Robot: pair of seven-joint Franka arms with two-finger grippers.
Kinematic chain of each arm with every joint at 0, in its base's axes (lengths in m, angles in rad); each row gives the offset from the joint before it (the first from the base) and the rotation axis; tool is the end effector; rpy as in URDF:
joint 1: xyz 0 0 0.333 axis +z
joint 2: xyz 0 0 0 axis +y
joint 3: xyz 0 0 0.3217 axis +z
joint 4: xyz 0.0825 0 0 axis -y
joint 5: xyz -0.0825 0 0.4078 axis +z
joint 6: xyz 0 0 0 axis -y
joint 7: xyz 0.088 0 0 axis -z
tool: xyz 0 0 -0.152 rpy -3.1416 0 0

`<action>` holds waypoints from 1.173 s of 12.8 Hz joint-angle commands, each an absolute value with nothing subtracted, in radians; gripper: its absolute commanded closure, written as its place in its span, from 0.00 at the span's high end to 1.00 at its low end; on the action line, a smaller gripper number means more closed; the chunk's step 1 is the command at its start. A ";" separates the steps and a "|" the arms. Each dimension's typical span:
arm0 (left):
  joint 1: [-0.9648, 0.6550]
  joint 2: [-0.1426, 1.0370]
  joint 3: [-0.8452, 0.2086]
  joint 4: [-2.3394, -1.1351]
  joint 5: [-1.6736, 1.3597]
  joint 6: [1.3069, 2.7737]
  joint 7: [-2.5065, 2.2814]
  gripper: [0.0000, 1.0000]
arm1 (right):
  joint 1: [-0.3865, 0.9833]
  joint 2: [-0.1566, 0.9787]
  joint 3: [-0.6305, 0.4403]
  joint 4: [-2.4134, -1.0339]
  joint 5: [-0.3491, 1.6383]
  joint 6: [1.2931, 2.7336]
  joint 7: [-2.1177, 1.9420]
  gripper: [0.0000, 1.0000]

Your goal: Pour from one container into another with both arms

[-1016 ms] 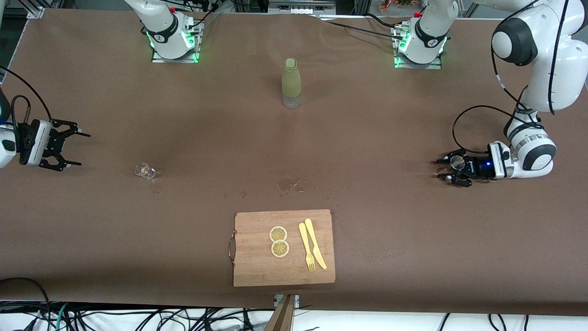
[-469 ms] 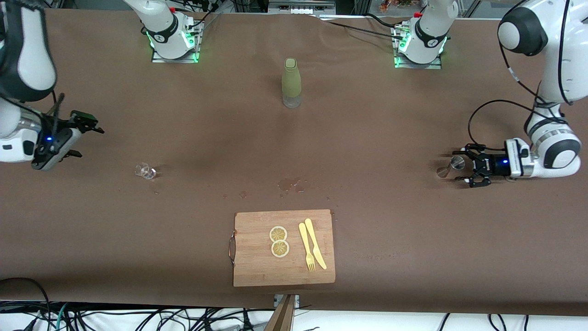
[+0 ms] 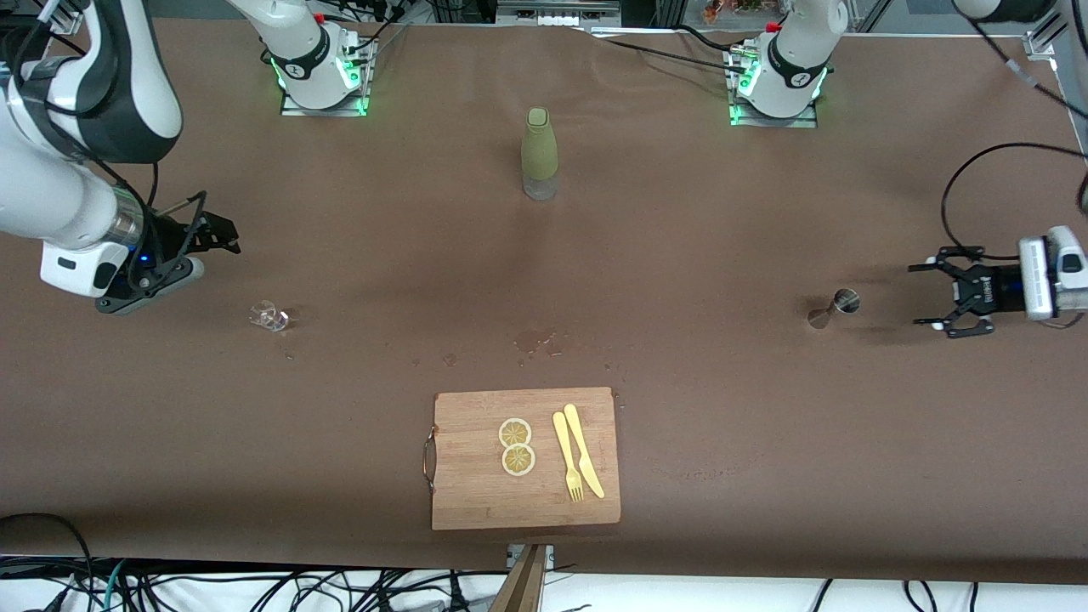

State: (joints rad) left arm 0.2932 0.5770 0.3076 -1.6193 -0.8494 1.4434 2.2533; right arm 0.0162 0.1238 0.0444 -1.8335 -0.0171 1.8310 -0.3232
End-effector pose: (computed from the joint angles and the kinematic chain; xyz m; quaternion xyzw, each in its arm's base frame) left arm 0.5831 0.2310 0.2534 0.6747 -0.5802 0.2712 0.3669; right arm 0.5976 0.0335 0.4029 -0.9792 -0.1930 0.0632 0.0029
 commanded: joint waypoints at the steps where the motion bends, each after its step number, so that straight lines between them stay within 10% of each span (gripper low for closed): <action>1: 0.295 0.447 0.266 -1.664 -0.744 1.528 2.082 1.00 | 0.020 0.066 0.095 -1.862 -0.072 1.816 -0.105 1.00; 15: 0.117 -0.130 0.003 -1.853 -0.260 1.574 0.412 1.00 | -0.035 -0.080 0.046 -1.654 -0.054 1.522 0.118 1.00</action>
State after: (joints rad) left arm 0.1637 -0.0415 0.0234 -1.7953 -0.3296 1.5483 0.5651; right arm -0.0269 -0.1163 0.0492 -1.7103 -0.0569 1.5394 0.1073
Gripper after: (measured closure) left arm 0.000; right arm 0.000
